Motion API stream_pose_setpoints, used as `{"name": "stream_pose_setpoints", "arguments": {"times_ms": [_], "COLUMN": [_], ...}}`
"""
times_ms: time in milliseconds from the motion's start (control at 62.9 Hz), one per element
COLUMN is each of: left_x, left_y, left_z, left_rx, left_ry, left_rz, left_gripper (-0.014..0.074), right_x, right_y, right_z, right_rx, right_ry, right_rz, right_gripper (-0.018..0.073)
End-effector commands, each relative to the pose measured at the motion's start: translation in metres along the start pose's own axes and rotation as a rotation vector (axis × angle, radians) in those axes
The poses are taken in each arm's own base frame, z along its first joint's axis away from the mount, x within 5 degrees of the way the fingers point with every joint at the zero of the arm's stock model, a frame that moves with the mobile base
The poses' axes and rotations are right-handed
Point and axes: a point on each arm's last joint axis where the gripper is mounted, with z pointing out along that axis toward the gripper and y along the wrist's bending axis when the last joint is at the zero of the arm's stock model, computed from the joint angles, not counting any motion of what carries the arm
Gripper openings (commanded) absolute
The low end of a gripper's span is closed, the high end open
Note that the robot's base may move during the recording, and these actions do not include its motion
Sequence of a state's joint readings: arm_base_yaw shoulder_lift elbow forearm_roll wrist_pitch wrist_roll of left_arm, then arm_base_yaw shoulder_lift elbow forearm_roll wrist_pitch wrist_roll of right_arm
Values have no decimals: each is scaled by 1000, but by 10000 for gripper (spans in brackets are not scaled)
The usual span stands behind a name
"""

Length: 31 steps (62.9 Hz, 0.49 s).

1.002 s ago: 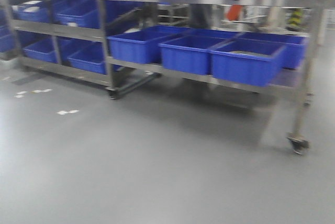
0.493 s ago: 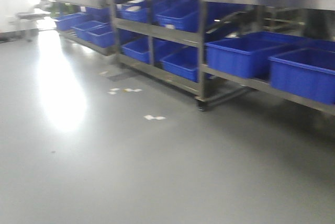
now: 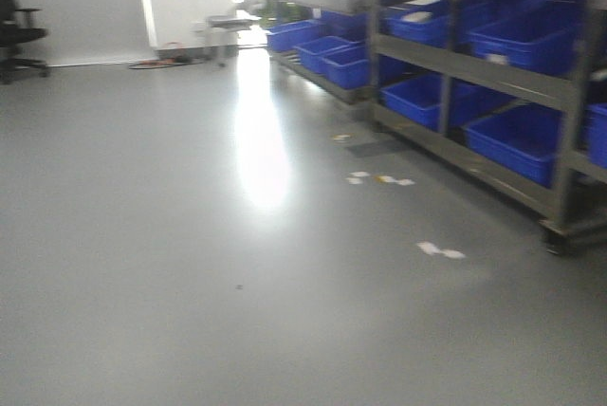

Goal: Pick and sort blue part to right shelf
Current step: 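Drive the base up to the shelf of blue bins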

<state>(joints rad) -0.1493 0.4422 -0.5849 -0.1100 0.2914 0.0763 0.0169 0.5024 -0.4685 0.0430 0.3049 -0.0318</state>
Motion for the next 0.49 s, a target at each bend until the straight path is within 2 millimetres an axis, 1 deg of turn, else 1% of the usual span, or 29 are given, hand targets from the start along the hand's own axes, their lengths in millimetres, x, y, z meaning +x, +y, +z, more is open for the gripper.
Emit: {"name": "stream_pose_setpoints", "arguments": {"times_ms": [0, 477], "left_x": [-18, -18], "left_y": [0, 0], "left_z": [-2, -2], "left_rx": [-4, -4], "left_ry": [-118, -118], "left_rz": [-6, -6], "left_gripper": [300, 300], "right_x": [-19, -19], "right_y": [-1, -1], "right_z": [-4, -4], "right_rx": [13, 13], "right_ry": [-125, -125], "right_rz": [-15, -15], "right_gripper": [298, 298]}}
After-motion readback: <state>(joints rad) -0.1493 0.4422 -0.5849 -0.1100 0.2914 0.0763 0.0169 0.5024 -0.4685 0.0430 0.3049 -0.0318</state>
